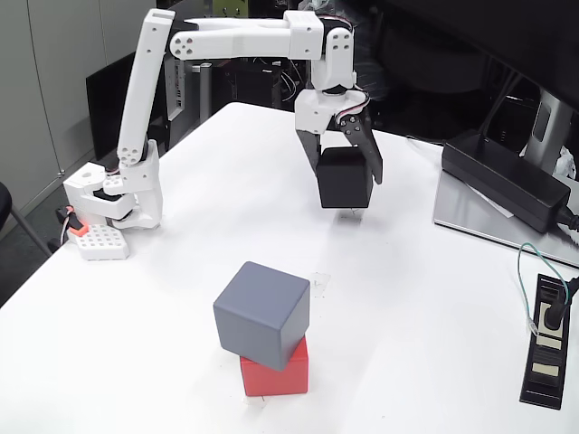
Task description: Stack the three blocks in an ordered color.
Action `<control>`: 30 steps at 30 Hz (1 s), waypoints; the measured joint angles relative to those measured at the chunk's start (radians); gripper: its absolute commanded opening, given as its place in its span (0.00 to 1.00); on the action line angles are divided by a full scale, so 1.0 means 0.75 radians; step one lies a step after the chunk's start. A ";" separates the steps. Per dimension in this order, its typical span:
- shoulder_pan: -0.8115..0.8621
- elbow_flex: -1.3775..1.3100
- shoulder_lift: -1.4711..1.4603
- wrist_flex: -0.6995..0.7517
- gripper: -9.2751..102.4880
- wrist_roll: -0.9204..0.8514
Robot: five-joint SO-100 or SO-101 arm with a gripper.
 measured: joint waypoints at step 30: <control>0.879 -0.151 0.509 0.115 0.07 -0.499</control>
